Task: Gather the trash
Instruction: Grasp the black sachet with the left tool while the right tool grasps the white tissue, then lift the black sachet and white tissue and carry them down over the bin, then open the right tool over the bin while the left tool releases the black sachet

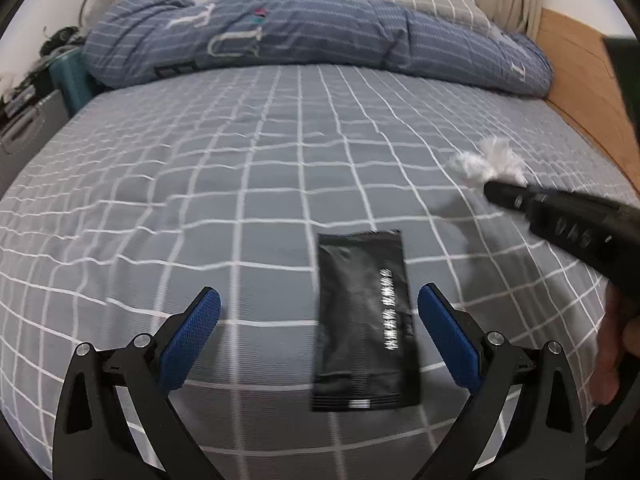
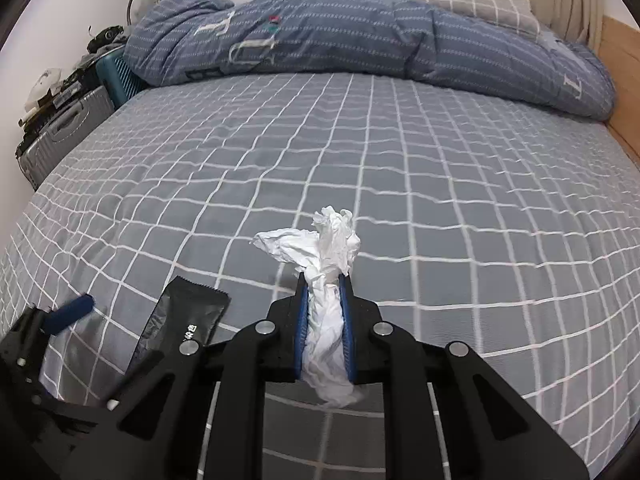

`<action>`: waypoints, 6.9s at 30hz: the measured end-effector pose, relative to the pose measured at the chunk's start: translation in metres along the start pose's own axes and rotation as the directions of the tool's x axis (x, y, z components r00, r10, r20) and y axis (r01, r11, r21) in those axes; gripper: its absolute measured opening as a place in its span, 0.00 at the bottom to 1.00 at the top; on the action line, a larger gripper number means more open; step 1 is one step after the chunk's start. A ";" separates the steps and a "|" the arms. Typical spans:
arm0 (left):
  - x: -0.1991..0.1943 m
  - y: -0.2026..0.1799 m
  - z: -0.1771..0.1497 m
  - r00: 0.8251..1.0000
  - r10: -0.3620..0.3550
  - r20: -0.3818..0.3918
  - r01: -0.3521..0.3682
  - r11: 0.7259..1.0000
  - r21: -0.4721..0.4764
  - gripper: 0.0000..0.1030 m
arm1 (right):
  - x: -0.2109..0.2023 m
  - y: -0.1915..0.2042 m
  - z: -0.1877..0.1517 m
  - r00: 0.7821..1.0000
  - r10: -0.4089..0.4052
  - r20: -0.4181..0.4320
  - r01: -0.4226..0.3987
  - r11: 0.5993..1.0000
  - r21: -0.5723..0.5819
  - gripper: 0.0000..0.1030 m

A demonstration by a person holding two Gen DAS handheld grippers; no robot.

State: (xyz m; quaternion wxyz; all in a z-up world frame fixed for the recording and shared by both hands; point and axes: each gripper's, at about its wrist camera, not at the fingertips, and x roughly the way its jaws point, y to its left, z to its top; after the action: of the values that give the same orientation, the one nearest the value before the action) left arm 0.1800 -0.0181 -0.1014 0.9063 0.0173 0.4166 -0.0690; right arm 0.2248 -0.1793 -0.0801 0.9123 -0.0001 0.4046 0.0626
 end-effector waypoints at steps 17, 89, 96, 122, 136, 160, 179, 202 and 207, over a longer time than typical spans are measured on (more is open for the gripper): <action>0.030 -0.009 0.000 0.995 0.034 -0.097 -0.034 0.999 -0.001 0.42 | -0.010 -0.019 0.001 1.000 0.003 0.005 -0.003 1.000 0.010 0.14; -0.074 -0.008 0.000 0.998 0.034 0.054 -0.029 0.996 -0.084 0.39 | -0.106 0.011 -0.025 0.994 0.046 0.101 -0.039 0.997 -0.069 0.14; -0.094 -0.016 -0.011 0.998 0.029 0.064 -0.024 0.996 -0.082 0.39 | -0.130 0.014 -0.047 0.994 0.047 0.100 -0.040 0.997 -0.072 0.14; -0.173 -0.037 -0.101 0.999 0.035 0.041 -0.032 0.997 -0.067 0.39 | -0.199 0.048 -0.144 0.994 0.091 0.054 -0.086 0.992 -0.090 0.14; -0.199 -0.043 -0.172 0.999 0.021 -0.040 -0.024 0.996 -0.086 0.39 | -0.217 0.057 -0.215 0.993 0.108 -0.051 -0.111 0.992 -0.054 0.14; -0.147 -0.020 -0.265 0.974 0.019 -0.225 -0.041 0.995 -0.093 0.38 | -0.136 0.076 -0.302 0.937 0.092 -0.336 -0.116 0.992 -0.051 0.16; -0.136 -0.006 -0.277 0.967 0.026 -0.255 -0.062 0.989 -0.132 0.39 | -0.124 0.062 -0.318 0.940 0.023 -0.340 -0.049 0.996 -0.069 0.72; -0.126 -0.091 -0.272 0.962 -0.065 -0.265 0.056 0.998 -0.042 0.43 | -0.174 -0.024 -0.308 0.969 -0.112 -0.220 0.122 0.992 0.031 0.92; -0.127 -0.095 -0.272 0.967 -0.032 -0.254 0.028 0.999 -0.017 0.68 | -0.175 -0.021 -0.307 0.970 -0.112 -0.213 0.119 0.993 0.017 0.93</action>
State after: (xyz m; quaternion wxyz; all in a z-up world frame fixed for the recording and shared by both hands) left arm -0.1201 -0.0743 -0.1799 0.8442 0.0137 0.5302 -0.0773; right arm -0.1157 -0.2362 -0.1581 0.8660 -0.0168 0.4998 0.0030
